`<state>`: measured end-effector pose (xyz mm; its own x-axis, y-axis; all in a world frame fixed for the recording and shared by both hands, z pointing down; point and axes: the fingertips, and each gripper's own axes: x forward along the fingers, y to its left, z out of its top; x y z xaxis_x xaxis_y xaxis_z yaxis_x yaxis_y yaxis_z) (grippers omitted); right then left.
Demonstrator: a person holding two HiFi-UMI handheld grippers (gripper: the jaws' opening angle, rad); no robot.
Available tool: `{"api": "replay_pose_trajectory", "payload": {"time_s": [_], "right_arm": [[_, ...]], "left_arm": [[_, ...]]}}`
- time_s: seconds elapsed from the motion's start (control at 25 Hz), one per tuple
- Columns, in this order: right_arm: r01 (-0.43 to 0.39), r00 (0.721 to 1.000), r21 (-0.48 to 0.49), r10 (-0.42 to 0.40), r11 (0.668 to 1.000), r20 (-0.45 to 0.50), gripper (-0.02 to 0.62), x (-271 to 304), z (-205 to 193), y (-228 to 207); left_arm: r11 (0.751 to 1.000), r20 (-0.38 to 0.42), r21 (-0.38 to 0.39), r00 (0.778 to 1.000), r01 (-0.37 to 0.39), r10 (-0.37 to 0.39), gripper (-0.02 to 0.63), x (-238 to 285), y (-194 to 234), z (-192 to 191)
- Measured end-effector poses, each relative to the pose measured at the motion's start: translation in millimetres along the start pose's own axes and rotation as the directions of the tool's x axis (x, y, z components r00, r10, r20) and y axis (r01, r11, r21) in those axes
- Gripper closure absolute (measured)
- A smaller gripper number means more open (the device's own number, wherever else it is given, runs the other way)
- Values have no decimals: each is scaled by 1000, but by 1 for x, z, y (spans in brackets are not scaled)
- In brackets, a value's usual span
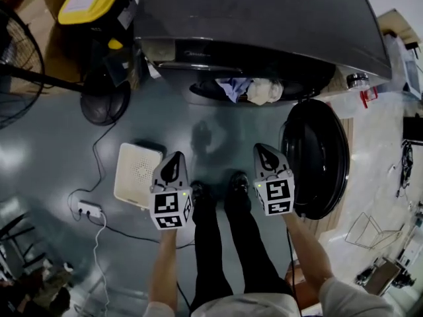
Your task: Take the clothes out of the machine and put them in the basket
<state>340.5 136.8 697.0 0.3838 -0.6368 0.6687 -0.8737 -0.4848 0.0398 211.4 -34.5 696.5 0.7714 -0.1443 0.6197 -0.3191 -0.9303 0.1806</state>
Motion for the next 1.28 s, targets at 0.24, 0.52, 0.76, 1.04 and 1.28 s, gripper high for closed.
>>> {"api": "replay_pose_trajectory", "payload": {"time_s": [0.24,0.52,0.76,1.04,1.28], "right_arm": [[22,1000,17,-22,1000,8,572,27,-33,-15],[43,999,42,-44,998,9,572,48,-65,-29],[90,996,83,-91,993,6,572,50,-81,-55],[142,989,156,-145,977,7,572,68,-91,-88],[143,987,190,-155,971,51,459,106,-71,-113]], "left_arm": [[1000,-2,12,1000,22,-22,589,37,-9,-28],[998,-20,38,998,59,-58,589,69,-30,-53],[992,-42,62,993,112,-110,589,92,-57,-61],[980,-44,84,983,180,-177,589,121,-95,-55],[968,-35,117,975,221,-218,589,139,-113,-42]]}}
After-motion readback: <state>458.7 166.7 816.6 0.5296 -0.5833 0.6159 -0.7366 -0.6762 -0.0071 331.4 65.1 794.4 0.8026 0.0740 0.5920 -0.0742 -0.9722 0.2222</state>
